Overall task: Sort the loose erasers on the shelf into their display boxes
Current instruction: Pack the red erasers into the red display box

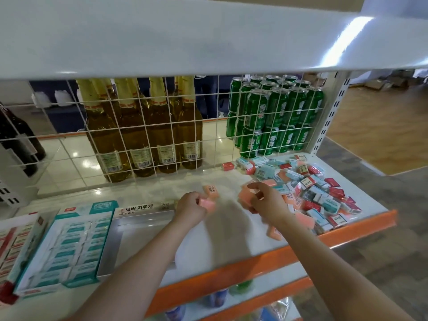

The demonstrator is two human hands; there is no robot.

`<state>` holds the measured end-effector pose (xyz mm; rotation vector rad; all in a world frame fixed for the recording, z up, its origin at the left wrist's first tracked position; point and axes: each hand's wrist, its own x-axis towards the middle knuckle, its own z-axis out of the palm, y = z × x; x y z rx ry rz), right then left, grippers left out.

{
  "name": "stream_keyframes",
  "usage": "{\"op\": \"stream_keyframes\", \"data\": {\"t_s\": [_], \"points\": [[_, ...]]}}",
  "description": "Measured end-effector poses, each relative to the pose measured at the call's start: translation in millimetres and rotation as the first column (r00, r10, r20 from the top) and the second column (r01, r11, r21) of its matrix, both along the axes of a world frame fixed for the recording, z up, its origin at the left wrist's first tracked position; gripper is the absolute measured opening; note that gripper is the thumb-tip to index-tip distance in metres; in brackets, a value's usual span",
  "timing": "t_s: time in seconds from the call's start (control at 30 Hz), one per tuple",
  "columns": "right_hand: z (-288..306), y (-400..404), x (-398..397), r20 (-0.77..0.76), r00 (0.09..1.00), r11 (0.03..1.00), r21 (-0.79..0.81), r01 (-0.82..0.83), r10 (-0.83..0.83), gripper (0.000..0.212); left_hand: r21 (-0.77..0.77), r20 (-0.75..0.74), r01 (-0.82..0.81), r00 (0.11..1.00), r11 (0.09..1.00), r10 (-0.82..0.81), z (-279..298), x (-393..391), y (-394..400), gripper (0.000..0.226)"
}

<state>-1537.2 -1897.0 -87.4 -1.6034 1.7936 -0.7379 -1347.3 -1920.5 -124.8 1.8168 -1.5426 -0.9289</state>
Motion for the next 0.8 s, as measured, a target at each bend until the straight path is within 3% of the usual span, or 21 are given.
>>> {"op": "stream_keyframes", "data": {"t_s": [0.17,0.33,0.4,0.63,0.8], "points": [[-3.1,3.7,1.8,-0.019,0.999,0.999,-0.016,-0.043,0.042,0.05,-0.013,-0.106,-0.013,0.994,1.0,0.011,0.5,1.1,2.0,0.034],[-4.9,8.3,5.0,-0.024,1.0,0.998,-0.056,0.017,-0.018,0.015,-0.032,-0.206,-0.009,0.979,0.999,0.003,5.9,1.2,6.9,0.031],[-4.5,8.8,6.4,-0.001,0.999,0.995,-0.089,0.049,-0.05,0.011,-0.057,-0.221,-0.018,0.975,0.998,0.005,9.5,1.7,10.6,0.03],[-5.7,11.7,12.3,0.27,0.959,0.992,-0.069,0.104,-0.082,0.029,-0.098,-0.287,-0.051,0.958,0.994,0.021,17.5,3.9,20.7,0.02],[-7.6,16.7,19.8,0.416,0.905,0.993,-0.033,0.114,-0.09,0.018,-0.063,-0.355,-0.053,0.934,0.997,0.028,19.9,8.8,25.3,0.025]]}}
